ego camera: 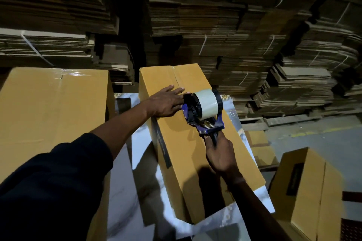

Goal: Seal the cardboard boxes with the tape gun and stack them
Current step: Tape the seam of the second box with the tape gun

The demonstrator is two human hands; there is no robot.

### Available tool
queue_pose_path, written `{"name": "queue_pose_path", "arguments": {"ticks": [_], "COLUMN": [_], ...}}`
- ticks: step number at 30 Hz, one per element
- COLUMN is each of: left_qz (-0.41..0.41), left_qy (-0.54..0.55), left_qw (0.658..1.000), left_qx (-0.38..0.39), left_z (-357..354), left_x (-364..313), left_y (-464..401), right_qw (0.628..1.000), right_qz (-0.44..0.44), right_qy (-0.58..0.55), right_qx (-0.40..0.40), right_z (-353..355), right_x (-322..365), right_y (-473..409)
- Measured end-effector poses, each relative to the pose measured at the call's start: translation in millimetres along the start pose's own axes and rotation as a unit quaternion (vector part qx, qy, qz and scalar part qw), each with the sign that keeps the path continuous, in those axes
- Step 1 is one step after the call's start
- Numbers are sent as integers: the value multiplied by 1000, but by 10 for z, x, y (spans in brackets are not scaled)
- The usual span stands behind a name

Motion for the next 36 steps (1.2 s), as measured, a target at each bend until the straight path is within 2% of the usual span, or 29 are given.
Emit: {"name": "queue_pose_path", "arguments": {"ticks": [8,14,19,24,36], "left_qz": [10,27,39,28,56], "left_qy": [-7,-15,-16,7,-7], "left_qw": [1000,999,999,999,998], "left_qx": [1,7,16,-23,-2], "left_z": [-14,-16,-79,-119,-135], "left_x": [26,-4,-281,-587,-591], "left_y": [-22,-33,58,212,193], "right_qw": [1000,1000,1000,1000,1000], "right_qz": [2,1,-8,-11,6], "right_qy": [-2,4,3,-7,-2], "right_qx": [12,9,3,15,20], "right_z": [69,169,182,226,385], "right_x": [15,-226,-185,-154,-374], "right_y": [70,396,448,492,796]}}
Point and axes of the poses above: each hand's wrist, its own y-axis away from the middle knuckle, its own z-axis out of the back of the hand, x = y × z, the point moved 4 cm from there along -y, towards the middle knuckle, and after that the axes turned 2 degrees about -x, right-handed, at the moved point
